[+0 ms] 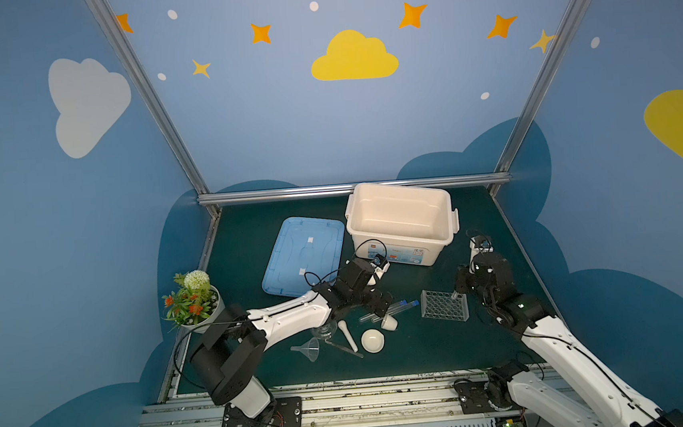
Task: Organize the chemistry lab equipment
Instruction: 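Carry the tube over the clear rack with the right gripper while the left gripper withdraws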
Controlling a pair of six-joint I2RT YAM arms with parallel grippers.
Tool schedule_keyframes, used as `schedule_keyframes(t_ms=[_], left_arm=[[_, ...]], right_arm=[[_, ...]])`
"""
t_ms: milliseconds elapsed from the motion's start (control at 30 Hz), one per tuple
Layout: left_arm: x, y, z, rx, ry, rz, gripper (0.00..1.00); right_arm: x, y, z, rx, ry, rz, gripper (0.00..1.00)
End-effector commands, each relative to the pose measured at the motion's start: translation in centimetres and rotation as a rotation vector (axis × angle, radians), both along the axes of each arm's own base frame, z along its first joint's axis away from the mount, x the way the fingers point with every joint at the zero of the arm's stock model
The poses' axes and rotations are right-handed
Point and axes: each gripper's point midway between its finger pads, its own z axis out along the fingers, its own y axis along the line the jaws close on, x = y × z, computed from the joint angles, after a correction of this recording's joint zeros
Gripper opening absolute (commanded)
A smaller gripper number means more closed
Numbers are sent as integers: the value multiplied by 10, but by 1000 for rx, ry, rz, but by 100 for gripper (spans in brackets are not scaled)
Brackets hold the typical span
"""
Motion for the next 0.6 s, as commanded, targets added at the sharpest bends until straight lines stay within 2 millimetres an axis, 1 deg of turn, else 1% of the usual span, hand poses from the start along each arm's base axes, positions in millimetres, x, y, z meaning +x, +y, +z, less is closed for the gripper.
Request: schedule_keyframes(t_ms=[0, 400, 567], left_arm=[[-1, 3, 0, 2, 3, 6, 100], [-2, 4, -3, 8, 11, 7, 100], [-2, 4, -4, 10, 12, 8, 100]], right_arm=[[-2, -5, -5, -27, 2, -19, 12], [0, -3, -11, -12, 11, -23, 12], [-1, -2, -17, -7, 33, -18, 14]])
